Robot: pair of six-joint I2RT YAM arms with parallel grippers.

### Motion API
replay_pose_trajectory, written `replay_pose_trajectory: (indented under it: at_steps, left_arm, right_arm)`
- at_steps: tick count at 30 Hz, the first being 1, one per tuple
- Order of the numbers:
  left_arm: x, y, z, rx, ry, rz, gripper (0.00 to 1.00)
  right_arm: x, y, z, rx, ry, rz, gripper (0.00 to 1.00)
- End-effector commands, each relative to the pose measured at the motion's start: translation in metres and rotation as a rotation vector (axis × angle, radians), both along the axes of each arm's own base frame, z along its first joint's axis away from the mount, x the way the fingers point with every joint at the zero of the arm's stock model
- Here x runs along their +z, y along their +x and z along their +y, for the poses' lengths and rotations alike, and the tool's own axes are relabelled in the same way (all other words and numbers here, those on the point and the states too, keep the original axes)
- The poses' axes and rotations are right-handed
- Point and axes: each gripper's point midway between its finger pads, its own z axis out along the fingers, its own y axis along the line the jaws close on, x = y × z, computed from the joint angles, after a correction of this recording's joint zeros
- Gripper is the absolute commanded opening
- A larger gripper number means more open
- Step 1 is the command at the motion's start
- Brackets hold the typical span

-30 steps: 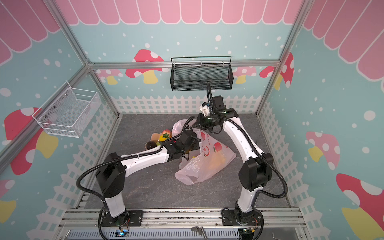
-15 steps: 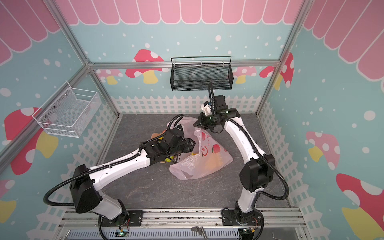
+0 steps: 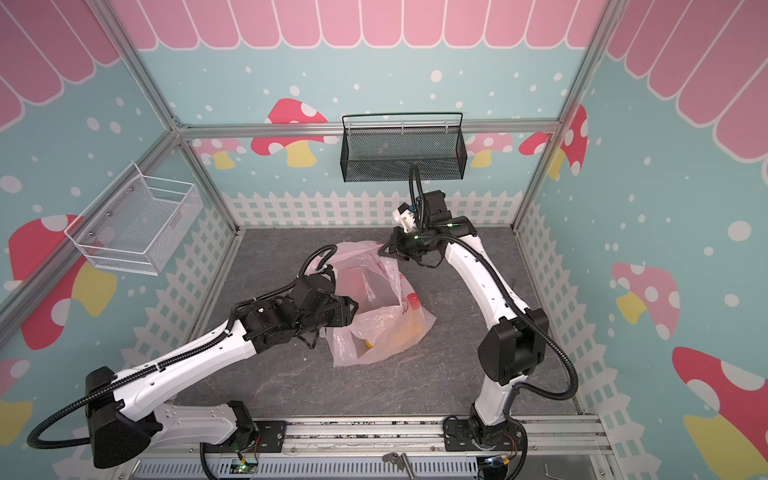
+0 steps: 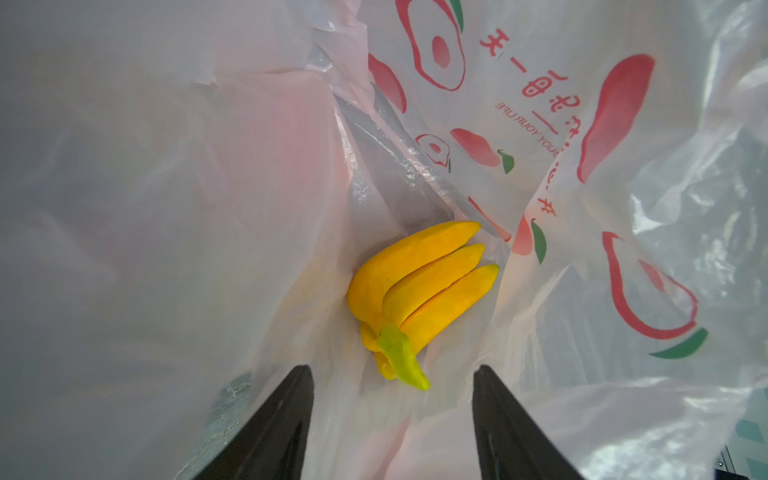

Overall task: Place the fruits into the plastic bag
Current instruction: 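Open the left gripper to drop the bananas and withdraw from the bag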

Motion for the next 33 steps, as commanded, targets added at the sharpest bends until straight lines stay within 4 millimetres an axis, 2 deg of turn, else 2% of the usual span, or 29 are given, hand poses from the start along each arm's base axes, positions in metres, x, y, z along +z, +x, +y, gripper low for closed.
replay_pose_trajectory:
  at_steps: [1,3,6,15,18,23,27,28,29,33]
  left_arm:
    - [0.021,0.019,0.006,0.058,-0.014,-0.088,0.62]
    - [0.022,0.029,0.006,0.076,-0.011,-0.092,0.62]
    - [0.035,0.044,-0.008,0.051,-0.033,-0.128,0.62]
    - [0.065,0.083,-0.042,0.017,-0.036,-0.194,0.60]
    - [0.078,0.088,-0.051,0.012,-0.081,-0.217,0.60]
    - [0.096,0.085,-0.061,-0.027,-0.167,-0.243,0.59]
    - [0.108,0.083,-0.054,-0.015,-0.230,-0.264,0.58]
    - [0.110,0.084,-0.052,-0.011,-0.247,-0.265,0.58]
    - [0.114,0.084,-0.050,-0.013,-0.270,-0.268,0.58]
    - [0.135,0.076,-0.054,-0.107,-0.362,-0.298,0.58]
  right_arm:
    - [-0.006,0.025,-0.023,-0.098,-0.077,-0.026,0.00]
    - [-0.010,0.029,-0.028,-0.110,-0.116,-0.031,0.00]
    - [-0.016,0.037,-0.040,-0.136,-0.178,-0.041,0.00]
    - [-0.027,0.065,-0.095,-0.239,-0.351,-0.065,0.00]
    - [-0.028,0.070,-0.113,-0.271,-0.371,-0.065,0.00]
    - [-0.023,0.075,-0.137,-0.314,-0.415,-0.081,0.00]
    - [-0.022,0.075,-0.138,-0.305,-0.410,-0.083,0.00]
    - [-0.037,0.080,-0.135,-0.294,-0.406,-0.052,0.00]
    - [-0.038,0.080,-0.131,-0.287,-0.387,-0.048,0.00]
    - [-0.037,0.085,-0.125,-0.286,-0.351,-0.055,0.00]
